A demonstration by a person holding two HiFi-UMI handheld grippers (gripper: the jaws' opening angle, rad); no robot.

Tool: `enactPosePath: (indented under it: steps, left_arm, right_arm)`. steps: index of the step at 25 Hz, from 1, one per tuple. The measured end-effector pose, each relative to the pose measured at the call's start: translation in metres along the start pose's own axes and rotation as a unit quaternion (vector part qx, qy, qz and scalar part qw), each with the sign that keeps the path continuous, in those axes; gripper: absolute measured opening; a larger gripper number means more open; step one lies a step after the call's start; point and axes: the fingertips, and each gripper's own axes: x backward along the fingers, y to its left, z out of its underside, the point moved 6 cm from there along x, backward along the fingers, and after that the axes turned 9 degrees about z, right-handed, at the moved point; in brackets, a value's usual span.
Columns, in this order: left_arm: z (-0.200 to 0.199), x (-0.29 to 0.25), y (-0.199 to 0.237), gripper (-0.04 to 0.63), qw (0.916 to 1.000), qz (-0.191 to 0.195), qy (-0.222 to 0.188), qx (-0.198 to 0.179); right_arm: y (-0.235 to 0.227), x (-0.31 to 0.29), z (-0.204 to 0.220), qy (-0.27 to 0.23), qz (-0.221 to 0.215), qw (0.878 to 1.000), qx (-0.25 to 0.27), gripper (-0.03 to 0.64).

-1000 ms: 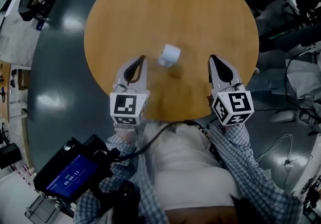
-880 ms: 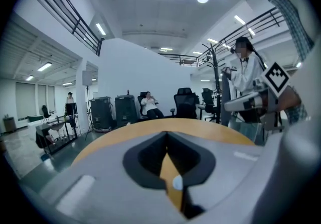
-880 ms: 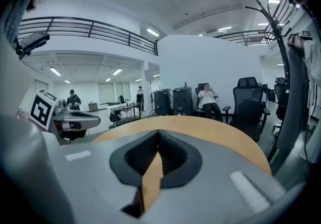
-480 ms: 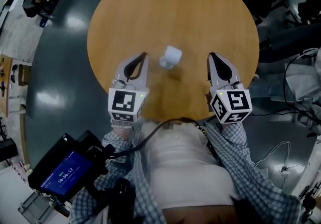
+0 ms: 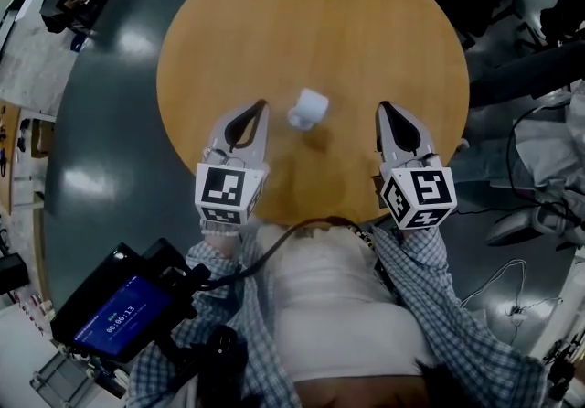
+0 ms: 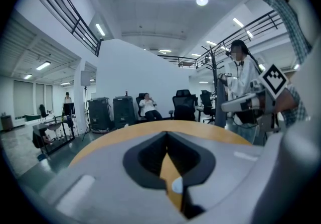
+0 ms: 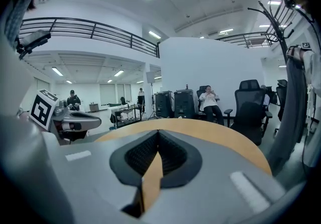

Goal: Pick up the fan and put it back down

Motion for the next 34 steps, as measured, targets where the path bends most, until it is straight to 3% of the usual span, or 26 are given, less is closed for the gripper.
enactPosePath:
  steps: [34]
  left_arm:
    - [0.0041,-0.0019,-0.0042,0.0,0.9999,0.009,0.005,0.007]
  right_arm:
    - [-0.0005,-0.0026,-0.0008,0.009,-0.009,1.0,0.014,0.003]
